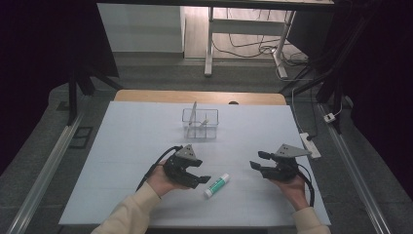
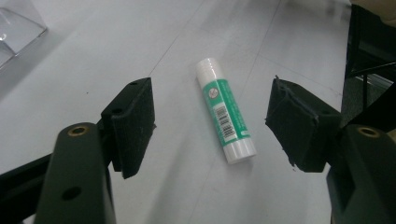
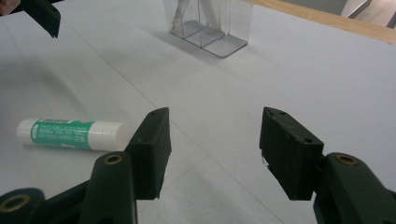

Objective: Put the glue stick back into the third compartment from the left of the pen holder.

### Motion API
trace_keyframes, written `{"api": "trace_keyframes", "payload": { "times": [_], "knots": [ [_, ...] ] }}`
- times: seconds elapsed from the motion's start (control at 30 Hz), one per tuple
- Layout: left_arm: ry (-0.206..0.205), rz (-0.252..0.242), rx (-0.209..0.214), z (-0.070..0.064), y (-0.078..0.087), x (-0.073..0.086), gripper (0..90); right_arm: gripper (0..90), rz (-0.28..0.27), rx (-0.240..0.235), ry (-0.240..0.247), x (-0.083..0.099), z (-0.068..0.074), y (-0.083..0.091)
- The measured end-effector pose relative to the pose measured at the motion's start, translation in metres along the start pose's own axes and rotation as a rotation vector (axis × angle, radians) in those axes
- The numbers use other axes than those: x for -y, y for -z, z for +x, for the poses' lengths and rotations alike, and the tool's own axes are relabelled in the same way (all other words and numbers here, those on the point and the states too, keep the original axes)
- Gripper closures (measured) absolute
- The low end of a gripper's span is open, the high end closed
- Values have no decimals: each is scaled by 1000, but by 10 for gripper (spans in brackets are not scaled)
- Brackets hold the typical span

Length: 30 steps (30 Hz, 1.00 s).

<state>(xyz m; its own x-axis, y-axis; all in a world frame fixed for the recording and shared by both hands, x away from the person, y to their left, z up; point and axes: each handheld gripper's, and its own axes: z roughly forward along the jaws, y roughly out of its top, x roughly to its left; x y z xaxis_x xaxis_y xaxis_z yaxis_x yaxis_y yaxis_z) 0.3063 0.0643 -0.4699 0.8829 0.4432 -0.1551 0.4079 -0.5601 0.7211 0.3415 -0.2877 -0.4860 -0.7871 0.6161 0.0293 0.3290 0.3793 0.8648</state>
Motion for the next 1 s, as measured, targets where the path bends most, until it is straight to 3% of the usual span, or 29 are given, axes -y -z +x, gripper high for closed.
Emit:
{"api": "trace_keyframes", "payload": {
  "times": [0.77, 1.0],
  "knots": [
    [-18, 72, 21, -7, -34, -11, 324, 427, 19, 12, 0, 3, -2, -1],
    [-23, 120, 23, -8, -45, -11, 320, 426, 21, 17, -4, 4, -3, -2]
  ]
}}
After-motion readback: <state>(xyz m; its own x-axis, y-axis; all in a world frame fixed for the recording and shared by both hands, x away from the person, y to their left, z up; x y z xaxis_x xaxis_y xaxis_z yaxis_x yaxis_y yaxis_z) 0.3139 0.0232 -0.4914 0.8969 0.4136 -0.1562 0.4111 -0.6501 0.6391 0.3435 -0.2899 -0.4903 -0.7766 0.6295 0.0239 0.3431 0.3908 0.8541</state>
